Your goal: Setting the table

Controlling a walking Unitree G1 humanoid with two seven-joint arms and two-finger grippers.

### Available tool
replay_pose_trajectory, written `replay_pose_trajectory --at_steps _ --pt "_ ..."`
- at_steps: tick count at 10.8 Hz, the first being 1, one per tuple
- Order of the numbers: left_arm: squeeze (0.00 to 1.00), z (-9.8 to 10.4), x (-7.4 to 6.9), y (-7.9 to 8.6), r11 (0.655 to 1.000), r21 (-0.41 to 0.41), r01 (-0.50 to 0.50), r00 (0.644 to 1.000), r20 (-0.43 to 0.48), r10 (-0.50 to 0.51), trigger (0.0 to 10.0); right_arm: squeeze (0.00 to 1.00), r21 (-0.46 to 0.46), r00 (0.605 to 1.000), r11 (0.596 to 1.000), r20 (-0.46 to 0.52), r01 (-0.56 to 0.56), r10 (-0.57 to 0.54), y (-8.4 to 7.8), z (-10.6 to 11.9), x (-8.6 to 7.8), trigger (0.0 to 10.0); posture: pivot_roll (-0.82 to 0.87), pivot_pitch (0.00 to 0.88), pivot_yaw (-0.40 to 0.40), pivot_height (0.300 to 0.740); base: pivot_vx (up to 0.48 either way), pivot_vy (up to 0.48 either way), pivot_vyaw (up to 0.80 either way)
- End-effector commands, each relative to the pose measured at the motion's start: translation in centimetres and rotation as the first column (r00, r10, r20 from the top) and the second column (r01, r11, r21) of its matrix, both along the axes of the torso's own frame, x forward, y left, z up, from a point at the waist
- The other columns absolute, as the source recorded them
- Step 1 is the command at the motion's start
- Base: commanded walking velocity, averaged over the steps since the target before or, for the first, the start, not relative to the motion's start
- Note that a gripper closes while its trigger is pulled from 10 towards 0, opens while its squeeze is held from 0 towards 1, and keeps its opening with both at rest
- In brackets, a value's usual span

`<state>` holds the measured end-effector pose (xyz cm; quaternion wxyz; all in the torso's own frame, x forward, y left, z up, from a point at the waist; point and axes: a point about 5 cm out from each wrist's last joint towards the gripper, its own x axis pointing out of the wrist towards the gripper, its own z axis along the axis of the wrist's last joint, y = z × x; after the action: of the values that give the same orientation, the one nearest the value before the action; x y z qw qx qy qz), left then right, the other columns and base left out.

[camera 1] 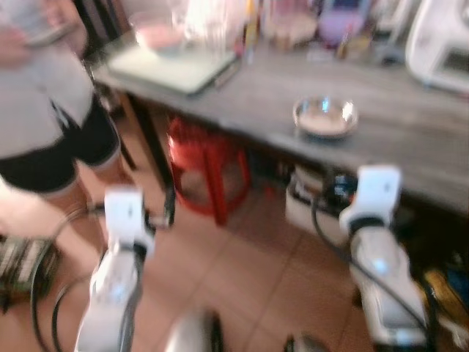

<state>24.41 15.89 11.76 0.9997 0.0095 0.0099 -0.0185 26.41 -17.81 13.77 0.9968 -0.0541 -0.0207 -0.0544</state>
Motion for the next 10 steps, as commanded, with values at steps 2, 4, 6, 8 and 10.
replay_pose_trajectory --at_steps 2,4,6,8,10 --pt "0.0 0.4 0.0 0.1 1.0 0.018 0.001 1.0 0.013 -0.001 10.0 0.0 0.05 1.0 0.999 -0.015 0.02 -0.019 0.1 0.0 -0.1 10.0 -0.01 0.066 0.078 0.74 -0.287 0.0 0.0" --pt "0.0 0.5 0.1 0.1 1.0 0.026 -0.007 1.0 0.021 0.006 10.0 0.0 0.112 0.999 0.993 -0.022 0.027 -0.025 -0.3 -0.2 -0.5 10.0 -0.02 0.072 0.076 0.74 0.0 0.0 0.0" --pt "0.0 1.0 -0.2 -0.7 0.996 0.015 0.085 0.995 0.059 -0.085 10.0 0.0 0.115 0.999 0.993 -0.03 0.038 -0.035 -0.6 -0.1 -0.9 10.0 -0.03 0.084 0.073 0.74 0.0 0.0 -0.4" --pt "0.0 1.2 -0.2 -1.1 0.995 0.002 0.103 0.992 0.068 -0.103 10.0 0.0 0.104 0.999 0.994 -0.024 0.027 -0.025 -0.6 0.1 -0.8 10.0 -0.03 0.091 0.069 0.74 0.0 0.0 -0.8" --pt "0.0 1.2 -0.3 -1.4 0.993 -0.016 0.116 0.991 0.075 -0.115 10.0 0.0 0.058 0.999 0.998 0.029 -0.015 0.014 -0.1 1.3 -0.3 10.0 -0.03 0.093 0.067 0.74 0.0 -0.281 -0.8"
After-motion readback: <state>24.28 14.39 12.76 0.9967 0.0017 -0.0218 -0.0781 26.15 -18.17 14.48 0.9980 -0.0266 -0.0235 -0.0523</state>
